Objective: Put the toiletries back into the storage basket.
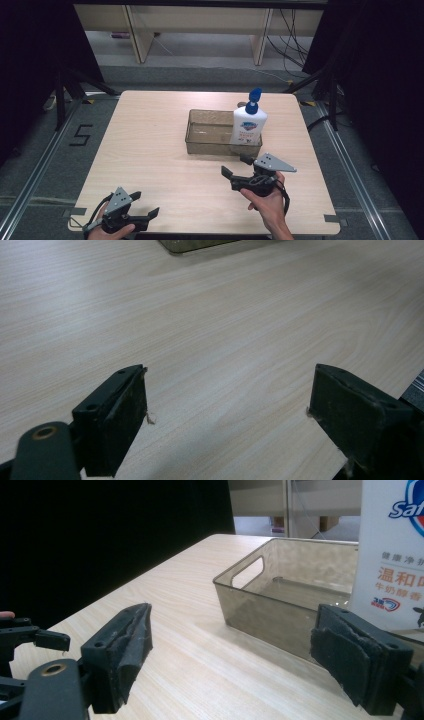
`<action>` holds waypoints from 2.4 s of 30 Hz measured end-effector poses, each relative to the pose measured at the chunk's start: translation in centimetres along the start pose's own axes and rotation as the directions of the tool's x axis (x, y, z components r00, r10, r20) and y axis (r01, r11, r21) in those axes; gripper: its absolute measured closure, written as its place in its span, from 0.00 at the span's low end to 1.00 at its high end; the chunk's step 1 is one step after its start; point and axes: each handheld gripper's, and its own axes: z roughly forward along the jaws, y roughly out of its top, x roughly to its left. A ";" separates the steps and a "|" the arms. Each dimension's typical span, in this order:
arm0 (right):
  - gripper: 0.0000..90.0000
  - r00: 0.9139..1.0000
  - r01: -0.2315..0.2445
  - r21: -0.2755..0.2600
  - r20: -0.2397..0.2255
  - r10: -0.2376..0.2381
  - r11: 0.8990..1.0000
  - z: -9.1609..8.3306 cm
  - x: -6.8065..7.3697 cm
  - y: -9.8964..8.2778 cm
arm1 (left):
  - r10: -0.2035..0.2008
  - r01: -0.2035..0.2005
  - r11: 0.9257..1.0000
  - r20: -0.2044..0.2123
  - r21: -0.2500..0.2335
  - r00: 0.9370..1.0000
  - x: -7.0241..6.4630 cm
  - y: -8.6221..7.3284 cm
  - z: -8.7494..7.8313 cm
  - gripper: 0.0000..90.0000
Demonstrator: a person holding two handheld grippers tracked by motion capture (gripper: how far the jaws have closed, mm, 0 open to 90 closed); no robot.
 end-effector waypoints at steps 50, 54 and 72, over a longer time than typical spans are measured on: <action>0.17 0.999 0.034 0.029 -0.040 -0.033 0.999 -2.3 1.1 -3.4 | -0.001 0.001 1.000 0.000 -0.002 1.000 0.0 0.0 0.0 0.16; 0.17 0.999 0.023 0.027 -0.041 -0.022 0.999 -2.7 1.2 -3.7 | -0.005 0.005 1.000 0.003 -0.009 1.000 -0.1 0.0 0.1 0.16; 0.17 0.999 0.034 0.050 -0.037 -0.032 0.998 -4.2 1.5 -5.4 | 0.004 -0.004 1.000 -0.003 -0.007 1.000 -0.1 0.0 0.0 0.16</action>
